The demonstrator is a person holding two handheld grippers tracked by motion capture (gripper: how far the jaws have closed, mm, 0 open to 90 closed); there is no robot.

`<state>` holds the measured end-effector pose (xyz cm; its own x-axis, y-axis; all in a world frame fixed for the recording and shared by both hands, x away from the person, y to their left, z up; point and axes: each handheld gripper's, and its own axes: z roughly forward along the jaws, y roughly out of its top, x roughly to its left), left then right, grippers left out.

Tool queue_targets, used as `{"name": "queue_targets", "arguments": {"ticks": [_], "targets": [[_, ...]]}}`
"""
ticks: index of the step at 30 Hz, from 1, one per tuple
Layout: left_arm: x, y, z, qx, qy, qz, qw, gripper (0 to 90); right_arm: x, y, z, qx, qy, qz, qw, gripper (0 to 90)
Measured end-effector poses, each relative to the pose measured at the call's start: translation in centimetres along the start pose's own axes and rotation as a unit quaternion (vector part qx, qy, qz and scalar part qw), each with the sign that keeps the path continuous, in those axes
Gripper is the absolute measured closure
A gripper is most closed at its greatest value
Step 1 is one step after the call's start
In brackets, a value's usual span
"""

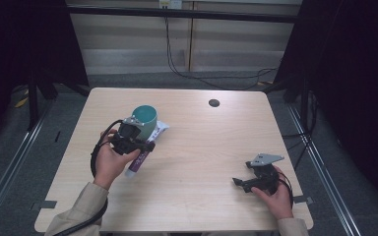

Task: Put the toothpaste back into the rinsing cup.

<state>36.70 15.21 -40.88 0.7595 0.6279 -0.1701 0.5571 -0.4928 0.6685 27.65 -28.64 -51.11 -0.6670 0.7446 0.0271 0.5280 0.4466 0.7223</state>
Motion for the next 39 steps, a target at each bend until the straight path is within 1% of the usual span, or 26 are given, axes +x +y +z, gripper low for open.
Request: {"name": "queue_targets", "arguments": {"ticks": [2, 3, 4, 9, 12, 14, 15, 17, 20, 21, 22, 28, 29, 32, 33, 34, 35, 38, 39], "targets": [[0.2, 0.1, -0.2, -0.005, 0.003, -0.002, 1.0000, 75.5, 0.0, 0.0, 0.0, 0.000, 0.000, 0.000, 1.0000, 13.8], [0.3, 0.1, -0.4, -0.015, 0.006, -0.006, 0.9999, 75.5, 0.0, 0.0, 0.0, 0.000, 0.000, 0.000, 1.0000, 13.7], [0.4, 0.2, -0.5, -0.019, 0.006, -0.009, 0.9998, 75.5, 0.0, 0.0, 0.0, 0.000, 0.000, 0.000, 1.0000, 13.6], [0.6, 0.5, -1.0, -0.030, 0.012, -0.008, 0.9995, 75.5, 0.0, 0.0, 0.0, -0.001, 0.001, -0.001, 1.0000, 13.6], [0.6, 0.7, -1.3, -0.035, 0.016, -0.012, 0.9992, 75.4, 0.0, 0.0, 0.0, 0.000, 0.000, -0.001, 1.0000, 13.5], [0.7, 0.7, -1.4, -0.039, 0.017, -0.009, 0.9990, 75.5, 0.0, 0.0, 0.0, -0.001, 0.001, -0.001, 1.0000, 13.6], [0.7, 0.8, -1.5, -0.045, 0.020, -0.013, 0.9987, 75.5, 0.0, 0.0, 0.0, -0.001, 0.001, -0.001, 1.0000, 13.4], [0.9, 0.9, -1.7, -0.049, 0.023, -0.010, 0.9985, 75.5, 0.0, 0.0, 0.0, -0.001, 0.001, -0.001, 1.0000, 13.3], [1.0, 0.9, -1.8, -0.054, 0.025, -0.012, 0.9981, 75.5, 0.0, 0.0, 0.0, -0.001, 0.001, -0.002, 1.0000, 13.2], [1.0, 1.0, -1.9, -0.064, 0.026, -0.014, 0.9975, 75.5, 0.0, 0.0, 0.0, -0.001, 0.001, -0.002, 1.0000, 13.2], [1.0, 1.0, -1.9, -0.064, 0.026, -0.014, 0.9975, 75.6, 0.0, 0.0, 0.0, -0.001, 0.001, -0.002, 1.0000, 13.2], [1.3, 1.4, -2.4, -0.083, 0.029, -0.021, 0.9959, 75.6, 0.0, 0.0, 0.0, -0.001, 0.001, -0.002, 1.0000, 13.2], [1.4, 1.5, -2.6, -0.092, 0.031, -0.021, 0.9951, 75.5, 0.0, 0.0, 0.0, -0.001, 0.001, -0.002, 1.0000, 13.2], [1.5, 1.7, -2.8, -0.099, 0.035, -0.019, 0.9943, 75.6, 0.0, 0.0, 0.0, -0.001, 0.001, -0.002, 1.0000, 13.2], [1.6, 1.8, -2.9, -0.107, 0.035, -0.021, 0.9934, 75.5, 0.0, 0.0, 0.0, -0.001, 0.001, -0.002, 1.0000, 13.2], [1.6, 1.8, -2.9, -0.107, 0.035, -0.021, 0.9934, 75.6, 0.0, 0.0, 0.0, -0.001, 0.001, -0.002, 1.0000, 13.2], [1.8, 1.9, -2.9, -0.115, 0.034, -0.023, 0.9925, 75.5, 0.0, 0.0, 0.0, -0.001, 0.001, -0.002, 1.0000, 13.2], [1.9, 2.0, -2.9, -0.120, 0.035, -0.022, 0.9919, 75.5, 0.0, 0.0, 0.0, -0.001, 0.001, -0.002, 1.0000, 13.2], [2.0, 2.1, -2.9, -0.127, 0.035, -0.026, 0.9909, 75.5, 0.0, 0.0, 0.0, -0.001, 0.001, -0.002, 1.0000, 13.2]]}}
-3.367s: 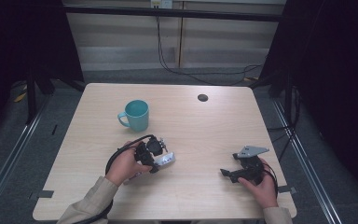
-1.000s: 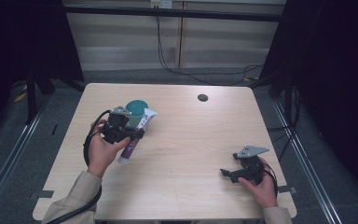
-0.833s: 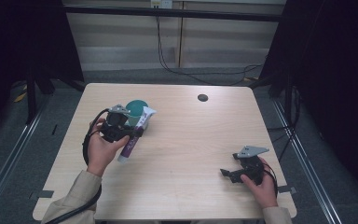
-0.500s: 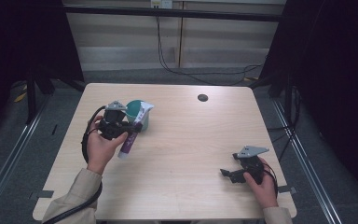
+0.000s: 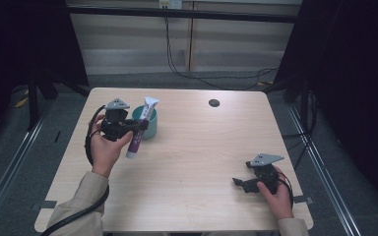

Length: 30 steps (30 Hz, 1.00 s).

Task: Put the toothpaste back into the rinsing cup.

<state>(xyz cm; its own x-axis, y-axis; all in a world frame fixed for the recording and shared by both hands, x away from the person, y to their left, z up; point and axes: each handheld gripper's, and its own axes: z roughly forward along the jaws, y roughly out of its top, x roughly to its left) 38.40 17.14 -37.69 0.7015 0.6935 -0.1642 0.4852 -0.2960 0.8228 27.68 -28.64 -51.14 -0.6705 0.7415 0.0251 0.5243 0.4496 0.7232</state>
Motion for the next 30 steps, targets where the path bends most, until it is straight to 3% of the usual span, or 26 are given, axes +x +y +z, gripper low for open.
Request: {"name": "queue_targets", "arguments": {"ticks": [14, 30], "targets": [[0.8, 1.1, 0.5, -0.032, 0.004, -0.020, 0.9993, 75.6, 0.0, 0.0, 0.0, 0.000, 0.000, 0.000, 1.0000, 13.2], [1.3, 3.0, 1.0, -0.050, 0.013, -0.014, 0.9985, 75.6, 0.0, 0.0, 0.0, 0.000, 0.000, 0.000, 1.0000, 13.2]]}}
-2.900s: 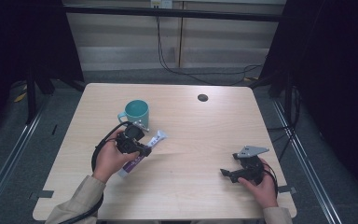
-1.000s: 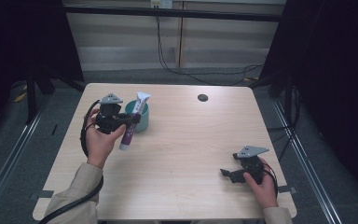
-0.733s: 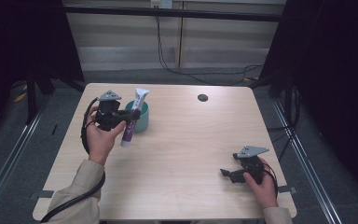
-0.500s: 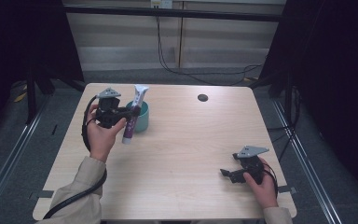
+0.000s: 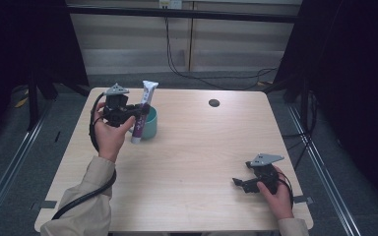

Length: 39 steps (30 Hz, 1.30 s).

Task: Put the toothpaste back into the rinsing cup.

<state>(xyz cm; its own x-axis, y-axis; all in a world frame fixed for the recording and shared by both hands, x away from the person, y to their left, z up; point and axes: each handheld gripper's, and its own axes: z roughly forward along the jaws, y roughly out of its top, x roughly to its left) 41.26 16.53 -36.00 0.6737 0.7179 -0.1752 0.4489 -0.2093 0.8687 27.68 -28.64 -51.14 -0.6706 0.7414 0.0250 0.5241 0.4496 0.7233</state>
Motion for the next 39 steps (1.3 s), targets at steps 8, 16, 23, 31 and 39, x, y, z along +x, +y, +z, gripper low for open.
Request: {"name": "queue_targets", "arguments": {"ticks": [8, 16, 23, 31, 39], "targets": [[0.3, 0.6, 0.2, -0.006, 0.000, 0.000, 1.0000, 75.6, 0.0, 0.0, 0.0, 0.000, 0.000, 0.000, 1.0000, 13.2], [0.5, 1.0, 0.5, -0.008, 0.004, 0.002, 1.0000, 75.6, 0.0, 0.0, 0.0, 0.000, 0.000, 0.000, 1.0000, 13.2], [0.4, 1.8, 0.8, -0.011, 0.002, 0.003, 0.9999, 75.6, 0.0, 0.0, 0.0, 0.000, 0.000, 0.000, 1.0000, 13.2], [0.6, 2.6, 1.3, -0.013, 0.001, 0.007, 0.9999, 75.6, 0.0, 0.0, 0.0, 0.000, 0.000, 0.000, 1.0000, 13.2], [1.1, 3.1, 1.9, -0.013, 0.001, 0.005, 0.9999, 75.5, 0.0, 0.0, 0.0, 0.000, 0.000, 0.000, 1.0000, 13.2]]}}
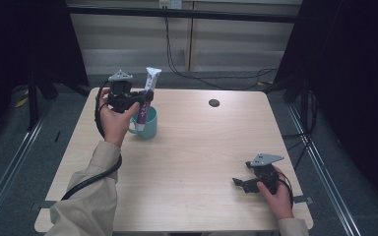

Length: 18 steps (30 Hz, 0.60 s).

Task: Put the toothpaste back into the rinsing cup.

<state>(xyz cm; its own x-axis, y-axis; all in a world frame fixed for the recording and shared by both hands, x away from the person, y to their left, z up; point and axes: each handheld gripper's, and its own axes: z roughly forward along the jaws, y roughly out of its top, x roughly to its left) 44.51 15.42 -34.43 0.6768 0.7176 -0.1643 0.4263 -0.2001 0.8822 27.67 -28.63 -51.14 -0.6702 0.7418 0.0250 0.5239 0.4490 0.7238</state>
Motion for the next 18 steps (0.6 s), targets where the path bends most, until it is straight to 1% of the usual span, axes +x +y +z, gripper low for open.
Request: {"name": "queue_targets", "arguments": {"ticks": [2, 3, 4, 7, 11, 13, 15, 18], "targets": [[0.1, 0.1, 0.1, -0.004, -0.001, -0.002, 1.0000, 75.5, 0.0, 0.0, 0.0, 0.000, 0.000, 0.000, 1.0000, 13.2], [0.2, 0.2, 0.2, -0.004, -0.002, 0.001, 1.0000, 75.5, 0.0, 0.0, 0.0, 0.000, 0.000, 0.000, 1.0000, 13.2], [0.2, 0.3, 0.3, -0.006, -0.003, -0.002, 1.0000, 75.5, 0.0, 0.0, 0.0, 0.000, 0.000, 0.000, 1.0000, 13.2], [0.3, 0.4, 0.5, -0.005, -0.001, 0.002, 1.0000, 75.5, 0.0, 0.0, 0.0, 0.000, 0.000, 0.000, 1.0000, 13.2], [0.6, 0.7, 0.8, -0.006, -0.001, 0.000, 1.0000, 75.5, 0.0, 0.0, 0.0, 0.000, 0.000, 0.000, 1.0000, 13.2], [0.9, 0.9, 1.0, -0.007, -0.001, 0.003, 1.0000, 75.5, 0.0, 0.0, 0.0, 0.000, 0.000, -0.001, 1.0000, 13.2], [1.0, 1.0, 1.0, -0.011, -0.001, 0.002, 0.9999, 75.5, 0.0, 0.0, 0.0, 0.000, 0.000, 0.000, 1.0000, 13.2], [1.2, 1.1, 1.1, -0.010, 0.000, 0.003, 0.9999, 75.5, 0.0, 0.0, 0.0, 0.000, 0.000, -0.001, 1.0000, 13.3]]}}
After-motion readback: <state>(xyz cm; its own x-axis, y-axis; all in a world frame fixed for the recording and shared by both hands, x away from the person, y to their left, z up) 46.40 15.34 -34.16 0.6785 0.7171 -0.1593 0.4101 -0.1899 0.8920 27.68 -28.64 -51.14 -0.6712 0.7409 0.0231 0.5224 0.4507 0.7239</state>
